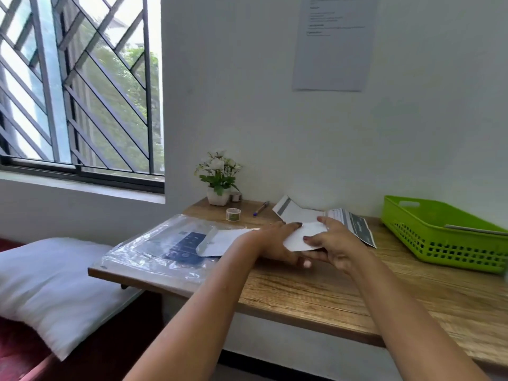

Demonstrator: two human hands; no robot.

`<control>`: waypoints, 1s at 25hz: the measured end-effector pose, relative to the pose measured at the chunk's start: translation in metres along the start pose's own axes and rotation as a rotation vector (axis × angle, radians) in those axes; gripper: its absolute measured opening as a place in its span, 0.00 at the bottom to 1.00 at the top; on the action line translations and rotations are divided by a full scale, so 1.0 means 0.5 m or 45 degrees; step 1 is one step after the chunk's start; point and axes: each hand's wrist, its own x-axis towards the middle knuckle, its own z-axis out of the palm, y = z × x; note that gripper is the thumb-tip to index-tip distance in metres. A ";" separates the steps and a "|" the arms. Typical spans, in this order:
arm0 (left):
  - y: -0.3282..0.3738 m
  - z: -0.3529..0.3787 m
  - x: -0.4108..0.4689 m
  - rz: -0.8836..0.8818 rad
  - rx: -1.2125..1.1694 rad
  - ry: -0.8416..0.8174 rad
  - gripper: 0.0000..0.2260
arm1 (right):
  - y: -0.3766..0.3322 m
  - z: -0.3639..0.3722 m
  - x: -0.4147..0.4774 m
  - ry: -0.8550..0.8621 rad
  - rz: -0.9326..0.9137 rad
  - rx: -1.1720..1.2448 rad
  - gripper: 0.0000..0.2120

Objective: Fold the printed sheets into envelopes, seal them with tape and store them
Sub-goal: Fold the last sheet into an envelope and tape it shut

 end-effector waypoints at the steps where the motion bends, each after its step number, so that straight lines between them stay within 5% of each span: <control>1: 0.008 0.004 0.004 -0.004 0.009 -0.050 0.50 | 0.002 -0.020 0.007 0.010 0.032 -0.090 0.33; 10: -0.013 -0.006 -0.022 -0.192 0.065 -0.227 0.32 | -0.067 -0.123 0.043 0.046 0.142 -0.769 0.29; 14: -0.022 -0.001 -0.035 -0.244 0.122 -0.234 0.32 | -0.110 -0.091 0.094 0.169 -0.189 -1.080 0.31; 18: -0.004 0.008 -0.037 -0.219 0.154 -0.245 0.29 | -0.126 -0.040 0.127 0.427 -0.790 -1.150 0.16; 21: 0.020 0.012 -0.041 -0.154 0.186 -0.243 0.25 | -0.109 -0.014 0.150 0.094 -0.782 -1.052 0.12; 23: 0.030 0.014 -0.042 -0.113 0.144 -0.175 0.21 | -0.082 -0.013 0.155 -0.241 -0.557 -1.218 0.23; 25: 0.031 0.016 -0.038 -0.091 0.058 -0.077 0.18 | -0.054 -0.026 0.160 -0.324 -0.445 -1.449 0.28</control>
